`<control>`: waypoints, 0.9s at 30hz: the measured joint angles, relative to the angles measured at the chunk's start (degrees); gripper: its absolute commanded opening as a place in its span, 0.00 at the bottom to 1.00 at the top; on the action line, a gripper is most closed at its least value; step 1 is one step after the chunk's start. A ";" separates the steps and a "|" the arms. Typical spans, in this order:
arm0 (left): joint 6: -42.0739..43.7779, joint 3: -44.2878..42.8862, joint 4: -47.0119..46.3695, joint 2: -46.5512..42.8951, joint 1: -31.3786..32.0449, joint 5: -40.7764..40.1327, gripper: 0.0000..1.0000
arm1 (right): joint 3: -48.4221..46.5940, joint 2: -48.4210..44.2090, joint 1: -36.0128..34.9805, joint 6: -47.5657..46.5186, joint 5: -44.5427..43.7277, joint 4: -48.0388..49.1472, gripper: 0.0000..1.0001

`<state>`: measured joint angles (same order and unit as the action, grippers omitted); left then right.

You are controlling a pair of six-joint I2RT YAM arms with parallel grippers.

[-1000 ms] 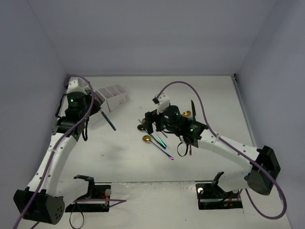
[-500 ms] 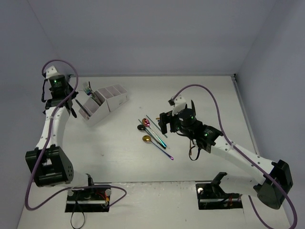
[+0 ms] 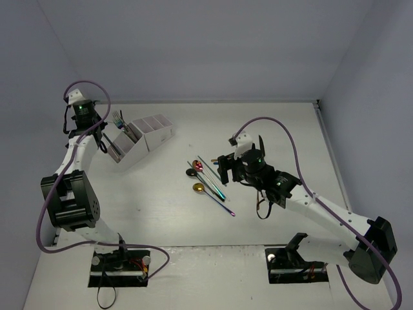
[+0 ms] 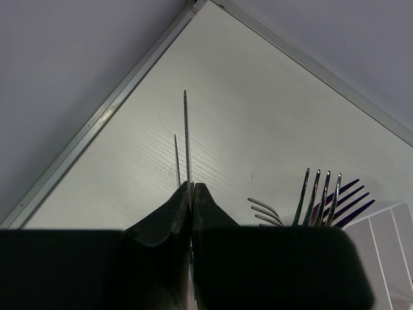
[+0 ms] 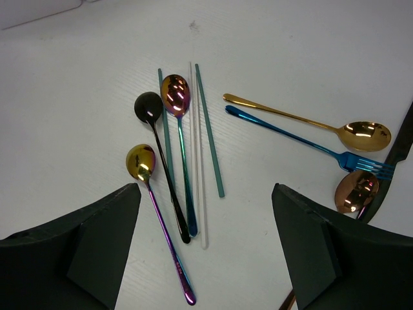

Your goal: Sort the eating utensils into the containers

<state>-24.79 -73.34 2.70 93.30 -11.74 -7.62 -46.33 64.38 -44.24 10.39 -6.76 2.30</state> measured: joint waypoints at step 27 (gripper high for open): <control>0.12 2.14 2.51 -1.31 0.40 -0.73 0.50 | 0.07 0.17 2.26 3.14 -6.01 -0.68 0.80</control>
<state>-24.67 -71.20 5.21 91.99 -11.34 -8.35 -46.26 64.55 -41.98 13.53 -12.78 1.62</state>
